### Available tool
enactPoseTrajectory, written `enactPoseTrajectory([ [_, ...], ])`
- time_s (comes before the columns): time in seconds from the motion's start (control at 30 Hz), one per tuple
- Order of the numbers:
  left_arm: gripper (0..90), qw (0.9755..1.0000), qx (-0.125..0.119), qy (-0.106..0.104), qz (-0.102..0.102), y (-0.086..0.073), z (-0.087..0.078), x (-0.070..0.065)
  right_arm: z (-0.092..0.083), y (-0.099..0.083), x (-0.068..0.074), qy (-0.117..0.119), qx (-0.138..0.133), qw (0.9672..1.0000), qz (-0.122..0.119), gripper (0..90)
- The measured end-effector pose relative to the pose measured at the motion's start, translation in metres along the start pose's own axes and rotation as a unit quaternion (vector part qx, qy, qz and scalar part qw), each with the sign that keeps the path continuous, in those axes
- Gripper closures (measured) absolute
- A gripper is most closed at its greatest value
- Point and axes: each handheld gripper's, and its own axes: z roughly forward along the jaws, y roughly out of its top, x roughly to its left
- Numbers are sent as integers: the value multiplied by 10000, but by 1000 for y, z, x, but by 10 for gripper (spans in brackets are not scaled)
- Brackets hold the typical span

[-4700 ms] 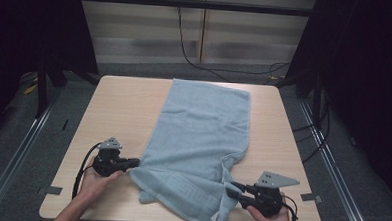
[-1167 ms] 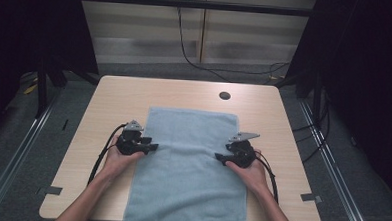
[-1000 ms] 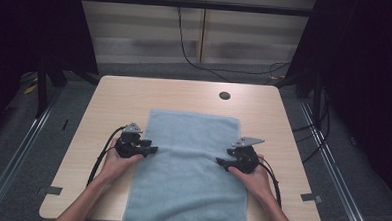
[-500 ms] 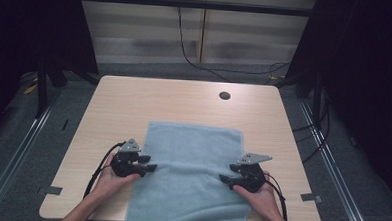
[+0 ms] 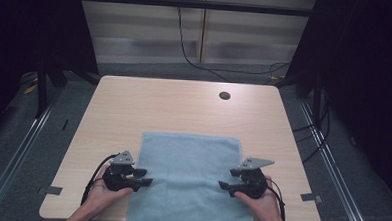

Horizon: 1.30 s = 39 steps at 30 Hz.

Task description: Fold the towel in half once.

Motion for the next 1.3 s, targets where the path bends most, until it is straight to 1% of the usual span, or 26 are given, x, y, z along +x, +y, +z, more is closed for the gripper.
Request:
enactPoseTrajectory([
  [0.03,532,10000,-21,-11,-5,0,1,2,0,7,-8,-62,-44,10000,-19,348],
  [0.07,535,10000,-25,-79,-8,1,1,5,0,11,-13,-109,-106,9999,33,342],
  [0.13,542,9998,-22,-199,-78,1,1,9,1,21,-30,-219,-247,9994,129,340],
  [0.2,555,9997,-19,-208,-114,1,0,10,4,28,-42,-341,-356,9985,228,338],
  [0.3,553,9999,-6,-116,-27,1,1,7,16,38,-61,-454,-355,9980,277,327],
  [0.47,542,10000,54,-47,52,1,0,4,40,48,-81,-553,-198,9978,291,313],
  [0.53,542,10000,48,-60,23,1,0,4,46,48,-86,-629,-184,9974,305,317],
  [0.57,541,10000,61,-51,43,1,0,4,51,47,-90,-666,-52,9973,294,315],
  [0.6,541,10000,62,-54,45,1,0,4,55,45,-92,-615,1,9974,382,303],
  [0.63,540,10000,65,-54,12,2,0,4,56,43,-91,-641,-89,9973,335,303],
  [0.67,533,10000,67,-69,-1,2,0,4,57,41,-86,-772,-115,9966,255,307],
  [0.7,523,10000,73,-66,0,3,0,5,58,41,-82,-864,-31,9962,134,314],
  [0.73,512,10000,43,-16,2,5,-1,6,59,42,-79,-915,30,9958,30,367],
  [0.77,488,10000,-45,77,-28,8,-2,6,58,43,-76,-868,41,9962,53,484],
  [0.83,451,9998,-86,170,43,20,-1,12,58,43,-70,-744,19,9972,-83,651],
  [0.87,442,9995,-220,245,-12,27,-1,17,58,43,-68,-683,26,9976,-140,692],
  [0.9,440,9991,-285,280,-127,35,0,23,58,43,-67,-672,67,9976,-137,731],
  [0.93,429,9990,-314,297,-140,40,2,27,58,44,-67,-585,78,9982,-142,765],
  [0.97,423,9989,-313,327,-138,45,5,33,58,44,-66,-570,78,9983,-133,789],
  [1.0,423,9975,-467,516,-109,49,8,38,58,43,-66,-536,69,9985,-121,803],
  [1.07,423,9973,-454,560,-171,53,12,46,58,43,-65,-529,82,9985,-151,822],
  [1.1,423,9961,-559,635,-235,53,15,51,57,44,-65,-514,96,9985,-156,831],
  [1.13,423,9958,-498,701,-313,53,19,57,57,44,-65,-503,156,9984,-191,834],
  [1.2,422,9952,-343,863,-322,53,24,65,56,44,-64,-514,189,9983,-193,834],
  [1.27,400,9948,-378,856,-414,55,28,70,55,43,-65,-443,171,9987,-182,835],
  [1.3,394,9949,-395,837,-395,55,30,71,54,43,-65,-432,188,9987,-182,835],
])
